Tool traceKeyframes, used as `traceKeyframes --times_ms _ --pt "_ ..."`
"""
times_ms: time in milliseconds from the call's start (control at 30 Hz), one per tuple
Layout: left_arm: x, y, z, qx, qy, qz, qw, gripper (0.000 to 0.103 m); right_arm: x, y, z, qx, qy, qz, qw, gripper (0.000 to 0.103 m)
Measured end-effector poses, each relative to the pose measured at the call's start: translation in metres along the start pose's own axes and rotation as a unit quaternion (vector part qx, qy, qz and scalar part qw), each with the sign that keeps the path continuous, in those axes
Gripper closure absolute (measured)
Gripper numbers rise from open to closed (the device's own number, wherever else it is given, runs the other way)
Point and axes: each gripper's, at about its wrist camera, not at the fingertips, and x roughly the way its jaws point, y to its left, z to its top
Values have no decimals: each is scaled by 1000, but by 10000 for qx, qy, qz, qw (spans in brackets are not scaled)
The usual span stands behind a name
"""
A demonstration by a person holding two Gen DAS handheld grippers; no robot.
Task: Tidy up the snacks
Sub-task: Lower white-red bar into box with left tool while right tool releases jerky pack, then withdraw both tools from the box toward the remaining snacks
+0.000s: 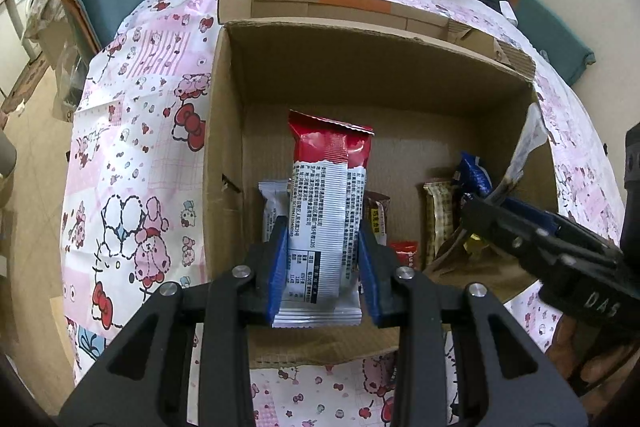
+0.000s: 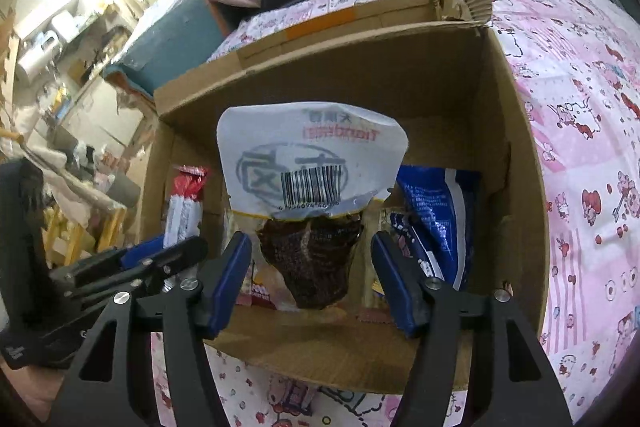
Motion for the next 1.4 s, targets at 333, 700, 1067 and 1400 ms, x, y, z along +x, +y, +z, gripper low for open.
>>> traceKeyframes --times_ms 333,700,1067,1400 --pt "2 -4 -2 50 78 62 9999 40 -2 6 4 -76 48 37 10000 9" --pt "-14 -4 -8 -14 35 102 9999 34 -37 -16 5 489 -337 -45 9982 8" --pt "-52 8 -14 -45 -180 328 9993 34 -83 -23 -24 637 -481 -515 9955 8" --pt "-65 26 -43 -493 72 157 9986 35 -85 -30 -65 1039 12 -813 9913 8"
